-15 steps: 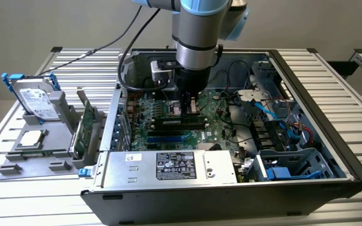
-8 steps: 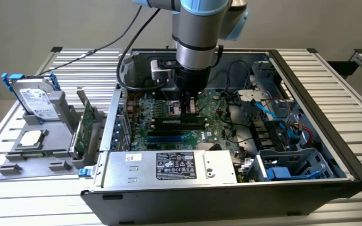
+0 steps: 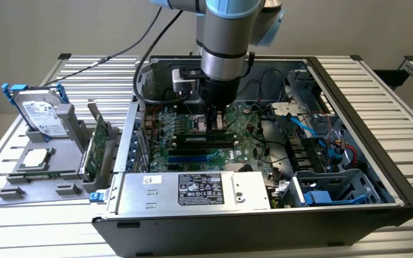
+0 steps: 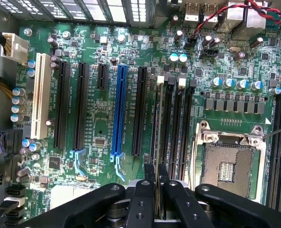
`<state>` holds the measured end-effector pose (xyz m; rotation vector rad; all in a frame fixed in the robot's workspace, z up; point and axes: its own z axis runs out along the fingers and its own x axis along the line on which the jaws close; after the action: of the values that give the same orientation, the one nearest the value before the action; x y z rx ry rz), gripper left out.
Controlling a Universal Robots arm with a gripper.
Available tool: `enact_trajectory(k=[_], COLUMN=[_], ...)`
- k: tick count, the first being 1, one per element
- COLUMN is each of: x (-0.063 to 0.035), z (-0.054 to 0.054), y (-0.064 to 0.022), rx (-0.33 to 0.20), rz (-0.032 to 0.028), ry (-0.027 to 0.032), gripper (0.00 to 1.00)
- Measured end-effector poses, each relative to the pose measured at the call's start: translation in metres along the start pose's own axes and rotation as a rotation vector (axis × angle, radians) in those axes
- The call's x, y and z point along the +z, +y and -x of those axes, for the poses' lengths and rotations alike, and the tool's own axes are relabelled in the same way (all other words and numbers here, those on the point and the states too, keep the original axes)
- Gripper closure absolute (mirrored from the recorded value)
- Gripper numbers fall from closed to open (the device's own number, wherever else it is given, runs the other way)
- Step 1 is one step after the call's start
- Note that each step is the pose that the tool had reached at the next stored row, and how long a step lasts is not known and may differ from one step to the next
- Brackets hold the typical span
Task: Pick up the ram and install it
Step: 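Insert the ram into the slot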
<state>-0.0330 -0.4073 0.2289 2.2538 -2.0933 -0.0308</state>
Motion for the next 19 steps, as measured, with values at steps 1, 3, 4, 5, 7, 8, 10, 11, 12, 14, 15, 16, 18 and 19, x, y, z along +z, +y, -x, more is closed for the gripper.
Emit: enact_trajectory(k=[1,3,4,5,7,8,10,11,12,14,15,16,18,19], x=[0.0004,0.0006,0.0008,0.0009,0.0009,0.0009,0.0010,0.0010,0.0010,0.0010,0.0010,0.0010,0.0010,0.0010], z=[0.0000,0.0000,0.0000,0.0001,0.0001,0.0000,0.0000,-0.0001,-0.0003,-0.0009,-0.0011,-0.0011,-0.0011,-0.0012], y=[0.0000,0.0000,0.0000,0.0000,0.0000,0.0000,0.0000,0.0000,0.0000,0.0003,0.0005,0.0006,0.0009,0.0010], rx=[0.000,0.001,0.001,0.001,0.002,0.002,0.003,0.003,0.003,0.003,0.004,0.005,0.006,0.006], rz=[-0.0003,-0.0008,-0.0013,-0.0016,-0.0022,-0.0028,-0.0041,-0.0047,-0.0054,-0.0066,-0.0069,-0.0073,-0.0079,-0.0081], ry=[0.0001,0.0004,0.0003,0.0003,0.0005,0.0008,0.0012,0.0013,0.0012,0.0015,0.0016,0.0017,0.0019,0.0020], gripper=[0.86,0.86,0.86,0.86,0.86,0.86,0.86,0.86,0.86,0.86,0.86,0.86,0.86,0.86])
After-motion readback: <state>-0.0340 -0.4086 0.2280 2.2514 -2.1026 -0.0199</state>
